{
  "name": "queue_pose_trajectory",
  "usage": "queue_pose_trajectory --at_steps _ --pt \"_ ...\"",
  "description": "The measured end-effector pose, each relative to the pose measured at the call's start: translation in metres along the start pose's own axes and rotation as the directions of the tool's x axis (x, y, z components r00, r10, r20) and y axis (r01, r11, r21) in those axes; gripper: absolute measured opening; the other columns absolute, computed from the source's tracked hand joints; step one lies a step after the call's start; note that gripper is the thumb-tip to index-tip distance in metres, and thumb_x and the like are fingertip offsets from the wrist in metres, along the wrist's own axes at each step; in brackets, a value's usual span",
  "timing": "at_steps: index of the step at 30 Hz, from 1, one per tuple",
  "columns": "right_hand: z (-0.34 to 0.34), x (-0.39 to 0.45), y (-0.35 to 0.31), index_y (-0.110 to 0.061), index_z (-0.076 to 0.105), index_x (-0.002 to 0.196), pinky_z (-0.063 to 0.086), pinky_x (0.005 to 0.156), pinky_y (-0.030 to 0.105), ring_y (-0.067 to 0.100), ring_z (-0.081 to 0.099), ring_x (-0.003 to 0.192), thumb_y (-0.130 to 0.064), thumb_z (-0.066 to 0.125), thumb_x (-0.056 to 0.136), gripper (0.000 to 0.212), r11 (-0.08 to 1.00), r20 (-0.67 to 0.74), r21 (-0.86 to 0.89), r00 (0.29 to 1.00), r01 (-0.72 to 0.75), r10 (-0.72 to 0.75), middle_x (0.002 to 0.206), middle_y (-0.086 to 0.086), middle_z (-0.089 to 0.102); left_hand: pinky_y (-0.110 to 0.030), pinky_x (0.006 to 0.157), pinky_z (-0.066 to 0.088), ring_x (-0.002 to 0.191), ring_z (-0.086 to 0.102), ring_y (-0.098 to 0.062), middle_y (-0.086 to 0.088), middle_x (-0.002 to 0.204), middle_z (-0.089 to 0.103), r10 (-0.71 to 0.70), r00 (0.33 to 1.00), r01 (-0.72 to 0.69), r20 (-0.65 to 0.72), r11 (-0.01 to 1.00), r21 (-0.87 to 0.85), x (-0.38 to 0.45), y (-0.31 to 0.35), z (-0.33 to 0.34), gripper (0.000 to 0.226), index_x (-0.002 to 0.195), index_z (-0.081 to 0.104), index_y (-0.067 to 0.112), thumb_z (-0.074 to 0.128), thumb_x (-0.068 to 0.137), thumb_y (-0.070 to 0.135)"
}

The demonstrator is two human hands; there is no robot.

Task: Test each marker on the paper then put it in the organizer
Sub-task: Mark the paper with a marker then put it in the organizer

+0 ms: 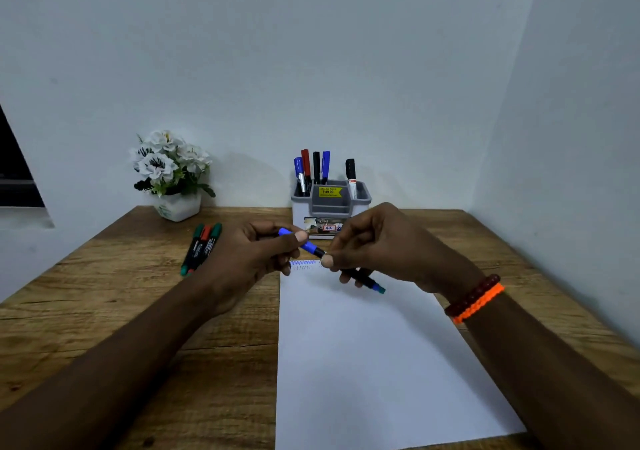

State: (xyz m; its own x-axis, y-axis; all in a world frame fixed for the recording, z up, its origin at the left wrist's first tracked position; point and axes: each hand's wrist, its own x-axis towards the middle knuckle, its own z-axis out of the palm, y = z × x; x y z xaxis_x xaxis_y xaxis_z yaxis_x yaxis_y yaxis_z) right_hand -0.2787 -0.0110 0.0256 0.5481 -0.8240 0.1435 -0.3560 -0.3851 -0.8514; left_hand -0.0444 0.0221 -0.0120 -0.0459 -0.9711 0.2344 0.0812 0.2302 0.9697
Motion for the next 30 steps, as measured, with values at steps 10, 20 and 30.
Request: queue_pose_trajectory --at_steps 10,20,30 --pt "-0.002 0.012 -0.014 0.002 0.073 0.103 0.064 0.054 0.035 0.025 0.077 0.066 -0.002 0.085 0.089 0.019 0.998 -0.062 -0.018 0.996 -0.068 0.066 0.079 0.015 0.081 -0.027 0.06 0.043 0.059 0.058 -0.011 -0.004 0.069 0.07 0.213 0.971 -0.109 -0.11 0.801 0.589 -0.003 -0.006 0.004 0.052 0.099 0.077 0.025 0.037 0.102 0.058" --pt "-0.065 0.091 -0.036 -0.016 0.054 0.138 0.067 0.07 0.058 0.044 0.078 0.071 0.008 0.081 0.087 0.063 0.993 -0.364 -0.089 0.925 0.08 -0.108 0.083 0.026 0.077 -0.01 0.056 0.031 0.071 0.057 0.003 0.016 0.082 0.067 0.163 0.987 -0.08 -0.001 0.488 0.869 0.013 -0.028 -0.011 0.021 0.106 0.079 0.026 0.068 0.093 0.038" --pt "-0.057 0.178 -0.014 -0.028 0.048 0.136 0.065 0.075 0.051 0.037 0.071 0.083 -0.013 0.071 0.083 0.06 0.894 -0.573 -0.447 0.755 0.038 -0.319 0.097 0.018 0.069 -0.025 0.058 0.047 0.067 0.063 -0.01 0.008 0.07 0.068 0.156 0.987 -0.099 0.025 0.485 0.869 0.014 -0.032 -0.013 0.01 0.096 0.078 0.031 0.07 0.091 0.032"
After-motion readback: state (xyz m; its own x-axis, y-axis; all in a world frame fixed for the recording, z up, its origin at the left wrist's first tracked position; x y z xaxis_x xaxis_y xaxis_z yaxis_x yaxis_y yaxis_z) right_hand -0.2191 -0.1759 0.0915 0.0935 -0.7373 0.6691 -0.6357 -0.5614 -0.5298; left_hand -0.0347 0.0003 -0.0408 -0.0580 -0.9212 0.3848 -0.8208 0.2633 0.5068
